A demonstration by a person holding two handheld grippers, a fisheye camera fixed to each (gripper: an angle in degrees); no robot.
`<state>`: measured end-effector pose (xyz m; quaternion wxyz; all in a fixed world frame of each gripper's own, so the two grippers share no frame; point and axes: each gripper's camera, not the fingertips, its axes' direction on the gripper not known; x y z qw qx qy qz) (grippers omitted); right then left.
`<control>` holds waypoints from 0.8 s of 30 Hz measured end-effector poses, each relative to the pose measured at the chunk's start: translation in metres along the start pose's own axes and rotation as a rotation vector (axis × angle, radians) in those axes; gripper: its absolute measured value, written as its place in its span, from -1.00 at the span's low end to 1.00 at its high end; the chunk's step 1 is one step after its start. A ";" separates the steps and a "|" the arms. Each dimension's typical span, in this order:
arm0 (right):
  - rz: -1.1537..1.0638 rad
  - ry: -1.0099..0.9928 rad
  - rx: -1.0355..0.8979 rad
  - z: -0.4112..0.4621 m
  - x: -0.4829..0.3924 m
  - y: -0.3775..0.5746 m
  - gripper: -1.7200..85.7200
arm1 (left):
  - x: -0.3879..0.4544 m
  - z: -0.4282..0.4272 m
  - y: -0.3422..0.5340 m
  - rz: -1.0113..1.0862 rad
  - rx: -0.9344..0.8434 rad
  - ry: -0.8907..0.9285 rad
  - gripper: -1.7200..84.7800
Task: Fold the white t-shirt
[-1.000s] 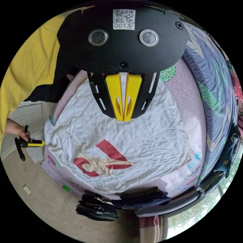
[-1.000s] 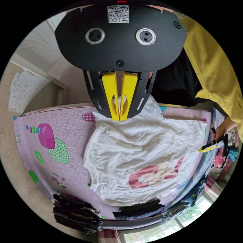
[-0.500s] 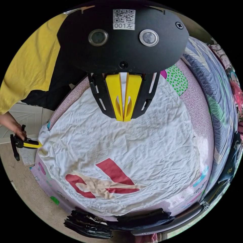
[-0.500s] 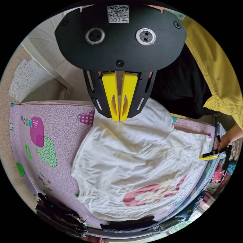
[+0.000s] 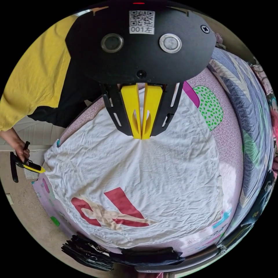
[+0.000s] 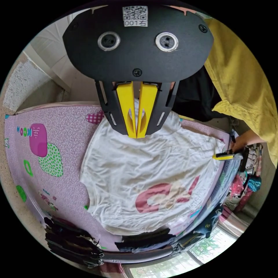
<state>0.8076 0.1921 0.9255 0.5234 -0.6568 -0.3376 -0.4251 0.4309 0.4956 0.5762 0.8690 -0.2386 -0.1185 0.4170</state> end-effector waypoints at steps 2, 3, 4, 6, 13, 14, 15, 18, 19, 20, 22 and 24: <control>-0.005 -0.041 0.032 0.006 0.003 0.000 -0.96 | 0.001 0.001 0.002 -0.016 -0.016 -0.007 -0.99; -0.022 -0.058 0.062 0.008 0.005 -0.001 -0.96 | 0.001 0.001 0.003 -0.017 -0.021 -0.011 -0.99; -0.039 -0.061 0.081 0.009 0.006 -0.003 -0.96 | 0.002 0.000 0.003 -0.024 -0.033 -0.021 -0.99; -0.130 -0.032 0.178 0.007 0.019 -0.026 -0.96 | 0.001 -0.004 0.001 -0.046 -0.035 -0.053 -1.00; -0.236 -0.040 0.424 0.008 0.103 -0.190 -0.96 | -0.021 -0.064 -0.099 -0.008 0.307 0.059 -1.00; -0.242 -0.082 0.429 0.013 0.118 -0.225 -0.96 | -0.027 -0.069 -0.133 0.002 0.353 0.088 -1.00; -0.234 -0.121 0.407 0.022 0.131 -0.261 -0.96 | -0.030 -0.070 -0.152 0.007 0.373 0.111 -1.00; -0.233 -0.222 0.274 0.061 0.152 -0.339 -0.95 | -0.042 -0.069 -0.256 0.032 0.381 0.270 -0.99; -0.234 -0.242 0.244 0.070 0.155 -0.353 -0.95 | -0.044 -0.065 -0.297 0.030 0.369 0.313 -0.98; -0.237 -0.273 0.184 0.090 0.160 -0.377 -0.94 | -0.046 -0.058 -0.337 0.016 0.342 0.332 -0.97; -0.245 -0.275 0.099 0.119 0.163 -0.406 -0.94 | -0.049 -0.046 -0.388 -0.013 0.288 0.372 -0.93; -0.264 -0.268 -0.006 0.154 0.164 -0.433 -0.94 | -0.049 -0.031 -0.429 -0.027 0.211 0.402 -0.89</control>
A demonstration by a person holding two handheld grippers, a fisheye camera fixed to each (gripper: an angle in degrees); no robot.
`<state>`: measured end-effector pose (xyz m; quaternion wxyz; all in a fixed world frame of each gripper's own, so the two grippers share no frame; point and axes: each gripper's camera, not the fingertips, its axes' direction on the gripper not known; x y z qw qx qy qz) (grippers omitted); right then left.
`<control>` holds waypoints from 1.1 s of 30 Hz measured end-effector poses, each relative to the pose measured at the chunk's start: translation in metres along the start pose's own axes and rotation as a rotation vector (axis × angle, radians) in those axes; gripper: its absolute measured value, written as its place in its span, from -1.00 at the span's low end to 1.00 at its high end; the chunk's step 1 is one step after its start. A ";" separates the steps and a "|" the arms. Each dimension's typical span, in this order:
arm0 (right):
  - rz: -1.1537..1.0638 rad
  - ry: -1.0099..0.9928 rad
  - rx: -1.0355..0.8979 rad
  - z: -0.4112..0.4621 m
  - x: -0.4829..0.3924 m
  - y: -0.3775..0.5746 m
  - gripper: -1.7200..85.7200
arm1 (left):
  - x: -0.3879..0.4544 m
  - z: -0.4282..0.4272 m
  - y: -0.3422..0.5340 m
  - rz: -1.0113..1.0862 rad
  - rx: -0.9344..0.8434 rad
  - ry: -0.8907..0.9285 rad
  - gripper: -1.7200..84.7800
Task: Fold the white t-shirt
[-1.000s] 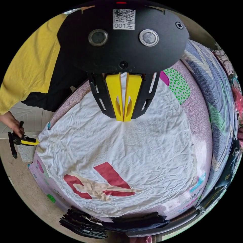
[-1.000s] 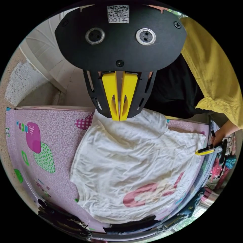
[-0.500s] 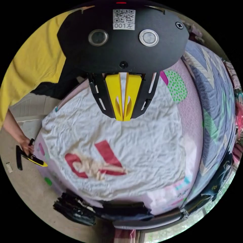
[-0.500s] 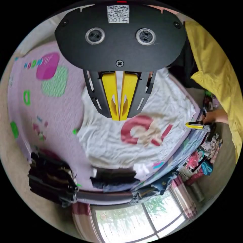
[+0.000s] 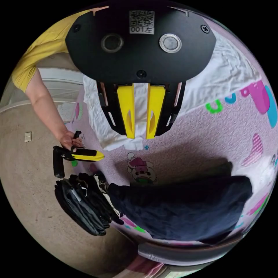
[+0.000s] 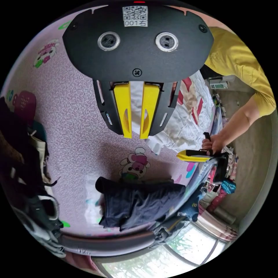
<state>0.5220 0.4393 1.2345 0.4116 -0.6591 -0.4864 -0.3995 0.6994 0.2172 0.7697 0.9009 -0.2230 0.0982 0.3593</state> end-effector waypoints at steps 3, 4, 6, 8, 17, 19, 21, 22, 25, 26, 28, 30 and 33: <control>-0.043 -0.013 -0.125 0.038 0.010 -0.013 -0.94 | 0.006 0.029 -0.035 0.025 -0.082 -0.018 -0.82; -0.058 -0.019 -0.144 0.044 0.010 -0.013 -0.94 | 0.009 0.039 -0.043 0.049 -0.115 -0.064 -0.80; -0.123 -0.036 -0.180 0.062 0.008 -0.009 -0.94 | 0.010 0.054 -0.050 0.062 -0.171 -0.118 -0.76; -0.180 -0.051 -0.200 0.072 0.004 -0.002 -0.95 | 0.009 0.060 -0.054 0.073 -0.154 -0.163 -0.76; -0.470 0.074 -0.180 0.122 -0.035 0.062 -0.95 | 0.010 0.075 -0.024 0.188 -0.203 -0.012 -0.91; -0.526 0.119 -0.144 0.127 -0.041 0.076 -0.95 | 0.014 0.076 -0.007 0.234 -0.178 -0.033 -0.97; -0.561 0.132 -0.116 0.133 -0.040 0.088 -0.95 | 0.022 0.072 0.012 0.299 -0.130 -0.030 -0.99; -0.563 0.122 -0.114 0.133 -0.038 0.090 -0.94 | 0.028 0.066 0.027 0.348 -0.089 -0.011 -0.99; -0.534 0.047 -0.086 0.126 -0.022 0.097 -0.93 | 0.048 0.045 0.070 0.487 0.034 0.029 -1.00; -0.511 0.021 -0.046 0.118 -0.014 0.100 -0.92 | 0.059 0.036 0.090 0.543 0.082 0.037 -1.00; -0.468 -0.007 0.007 0.106 -0.002 0.105 -0.91 | 0.075 0.027 0.121 0.627 0.119 0.030 -1.00; -0.428 -0.030 0.035 0.097 0.013 0.108 -0.88 | 0.091 0.023 0.152 0.710 0.133 -0.004 -1.00; -0.416 -0.087 0.019 0.094 0.025 0.101 -0.85 | 0.111 0.028 0.197 0.839 0.107 -0.072 -1.00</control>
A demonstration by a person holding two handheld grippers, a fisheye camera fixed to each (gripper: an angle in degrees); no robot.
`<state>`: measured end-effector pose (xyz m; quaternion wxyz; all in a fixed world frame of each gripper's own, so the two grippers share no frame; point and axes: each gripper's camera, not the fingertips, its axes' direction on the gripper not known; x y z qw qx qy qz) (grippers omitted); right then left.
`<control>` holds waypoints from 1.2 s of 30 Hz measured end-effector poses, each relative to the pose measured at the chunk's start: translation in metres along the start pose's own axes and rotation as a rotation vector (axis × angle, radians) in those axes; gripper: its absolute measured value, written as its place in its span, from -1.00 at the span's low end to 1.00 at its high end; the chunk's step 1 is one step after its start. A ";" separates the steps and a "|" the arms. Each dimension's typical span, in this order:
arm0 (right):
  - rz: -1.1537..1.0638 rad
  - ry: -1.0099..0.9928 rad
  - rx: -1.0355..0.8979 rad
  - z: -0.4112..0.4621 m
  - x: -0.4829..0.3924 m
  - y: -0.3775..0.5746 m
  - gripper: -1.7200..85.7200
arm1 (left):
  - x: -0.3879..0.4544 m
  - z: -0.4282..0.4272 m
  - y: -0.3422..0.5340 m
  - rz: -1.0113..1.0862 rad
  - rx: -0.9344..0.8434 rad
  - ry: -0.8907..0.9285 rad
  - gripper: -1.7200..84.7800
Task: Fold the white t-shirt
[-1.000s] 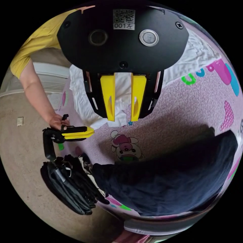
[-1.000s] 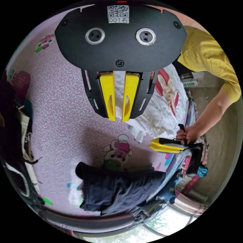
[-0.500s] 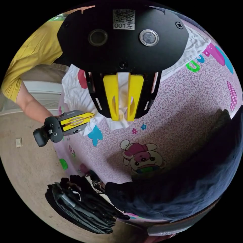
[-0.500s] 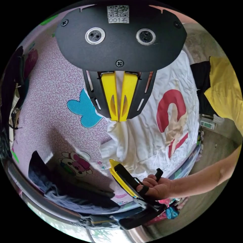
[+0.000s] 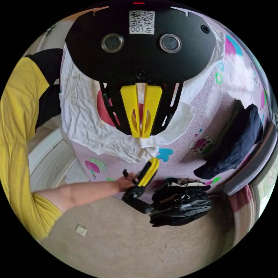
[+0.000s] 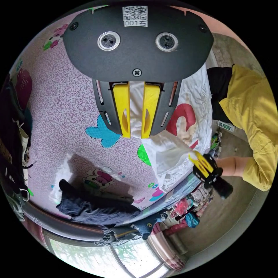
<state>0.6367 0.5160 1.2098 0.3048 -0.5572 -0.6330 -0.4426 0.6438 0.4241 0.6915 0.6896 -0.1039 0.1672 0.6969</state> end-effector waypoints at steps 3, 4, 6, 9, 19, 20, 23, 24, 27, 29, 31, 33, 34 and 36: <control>-0.034 -0.069 -0.031 0.011 0.007 -0.020 -0.84 | 0.032 0.012 0.015 0.074 -0.065 0.021 -0.99; -0.050 -0.082 -0.043 0.015 0.007 -0.025 -0.84 | 0.041 0.017 0.022 0.081 -0.081 0.038 -0.99; -0.143 -0.121 -0.114 0.038 -0.004 -0.050 -0.83 | 0.053 0.026 0.032 0.093 -0.109 0.036 -0.99; -0.279 -0.144 -0.233 0.074 -0.029 -0.078 -0.78 | 0.068 0.037 0.045 0.099 -0.127 0.045 -0.99; -0.306 -0.205 -0.192 0.061 -0.063 -0.085 -0.80 | 0.095 0.048 0.067 0.000 -0.050 -0.030 -0.99; -0.250 -0.176 -0.131 0.042 -0.053 -0.071 -0.81 | 0.095 0.043 0.067 -0.050 0.004 -0.010 -0.99; -0.078 -0.119 -0.066 0.007 -0.026 -0.029 -0.81 | 0.104 0.038 0.065 -0.107 0.103 0.087 -0.98; -0.016 -0.120 -0.068 -0.001 -0.019 -0.010 -0.81 | 0.108 0.038 0.065 -0.109 0.109 0.098 -0.98; 0.116 -0.144 -0.045 -0.010 -0.015 0.037 -0.80 | 0.128 0.036 0.072 -0.102 0.115 0.116 -0.96; 0.177 -0.152 -0.032 -0.008 -0.021 0.064 -0.80 | 0.142 0.030 0.085 -0.109 0.090 0.088 -0.96; 0.224 -0.156 -0.032 -0.001 -0.031 0.087 -0.79 | 0.147 0.021 0.097 -0.121 0.065 0.031 -0.95; 0.280 -0.184 -0.032 0.010 -0.045 0.114 -0.79 | 0.147 0.015 0.111 -0.140 0.016 -0.052 -0.94; 0.300 -0.197 -0.025 0.012 -0.048 0.120 -0.79 | 0.144 0.012 0.119 -0.143 -0.017 -0.091 -0.94; 0.390 -0.307 0.027 0.023 -0.055 0.143 -0.78 | 0.138 0.012 0.130 -0.147 -0.083 -0.133 -0.93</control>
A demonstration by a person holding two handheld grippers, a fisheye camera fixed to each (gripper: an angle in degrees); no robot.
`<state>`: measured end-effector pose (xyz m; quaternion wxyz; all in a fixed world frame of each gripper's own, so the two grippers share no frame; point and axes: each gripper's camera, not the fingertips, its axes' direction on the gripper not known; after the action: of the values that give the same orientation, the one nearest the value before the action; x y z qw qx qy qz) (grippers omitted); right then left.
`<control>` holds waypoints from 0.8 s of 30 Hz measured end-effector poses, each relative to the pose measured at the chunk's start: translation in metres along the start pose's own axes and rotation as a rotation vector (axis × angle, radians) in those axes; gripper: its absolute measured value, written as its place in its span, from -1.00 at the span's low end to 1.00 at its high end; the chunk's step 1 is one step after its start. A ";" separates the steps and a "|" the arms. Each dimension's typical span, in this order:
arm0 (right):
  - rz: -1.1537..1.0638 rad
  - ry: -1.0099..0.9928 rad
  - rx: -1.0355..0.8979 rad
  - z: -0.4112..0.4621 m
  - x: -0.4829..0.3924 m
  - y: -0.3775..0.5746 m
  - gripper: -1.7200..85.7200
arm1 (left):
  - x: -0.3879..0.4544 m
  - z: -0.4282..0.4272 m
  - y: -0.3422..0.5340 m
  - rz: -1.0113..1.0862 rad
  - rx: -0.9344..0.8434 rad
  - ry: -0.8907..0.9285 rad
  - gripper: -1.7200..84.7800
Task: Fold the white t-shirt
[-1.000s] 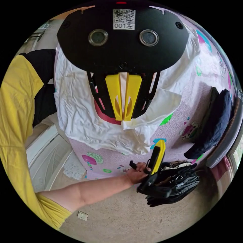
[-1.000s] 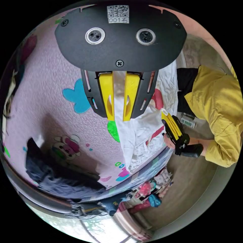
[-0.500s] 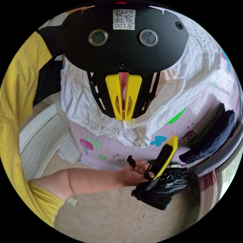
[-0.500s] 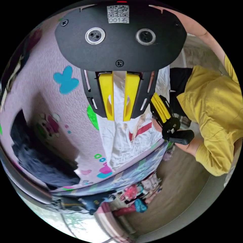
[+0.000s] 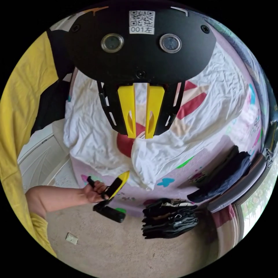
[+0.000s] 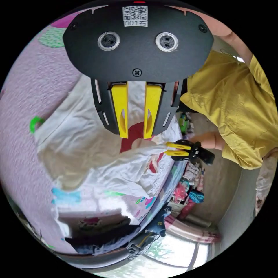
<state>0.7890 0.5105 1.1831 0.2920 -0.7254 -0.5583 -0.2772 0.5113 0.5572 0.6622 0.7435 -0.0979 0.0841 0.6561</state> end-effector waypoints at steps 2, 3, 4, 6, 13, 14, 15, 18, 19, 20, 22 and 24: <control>0.069 -0.080 0.046 0.006 0.004 0.015 -0.78 | -0.007 -0.001 0.007 0.014 -0.037 -0.039 -0.92; 0.115 -0.137 0.075 0.010 0.007 0.024 -0.77 | -0.007 -0.001 0.007 0.027 -0.045 -0.044 -0.92; 0.135 -0.164 0.087 0.012 0.007 0.027 -0.77 | -0.005 -0.003 0.007 0.062 -0.054 -0.043 -0.93; 0.191 -0.246 0.123 0.021 0.004 0.040 -0.77 | 0.004 -0.005 0.005 0.116 -0.059 -0.011 -0.94; 0.272 -0.274 0.197 0.025 -0.022 0.058 -0.77 | 0.038 -0.008 -0.008 0.051 -0.009 0.085 -0.97; 0.298 -0.266 0.214 0.023 -0.025 0.062 -0.77 | 0.039 -0.009 -0.006 0.033 -0.009 0.092 -0.97; 0.317 -0.245 0.221 0.020 -0.028 0.064 -0.78 | 0.039 -0.010 -0.005 0.024 -0.012 0.092 -0.97; 0.315 -0.136 0.220 0.011 -0.047 0.068 -0.77 | 0.035 -0.019 0.001 -0.013 -0.026 0.057 -0.97; 0.309 -0.107 0.218 0.009 -0.052 0.069 -0.77 | 0.033 -0.022 0.004 -0.012 -0.041 0.023 -0.96; 0.297 -0.048 0.207 0.006 -0.064 0.070 -0.77 | 0.031 -0.025 0.006 0.008 -0.058 -0.024 -0.94; 0.260 0.069 0.174 0.004 -0.084 0.069 -0.76 | 0.032 -0.026 0.007 0.064 -0.095 -0.102 -0.91; 0.223 0.097 0.137 0.008 -0.106 0.064 -0.76 | 0.035 -0.022 0.005 0.148 -0.126 -0.171 -0.89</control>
<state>0.8282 0.4346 1.0931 0.3964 -0.7471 -0.4771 -0.2389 0.5110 0.5858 0.6316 0.6900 -0.0819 -0.0142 0.7190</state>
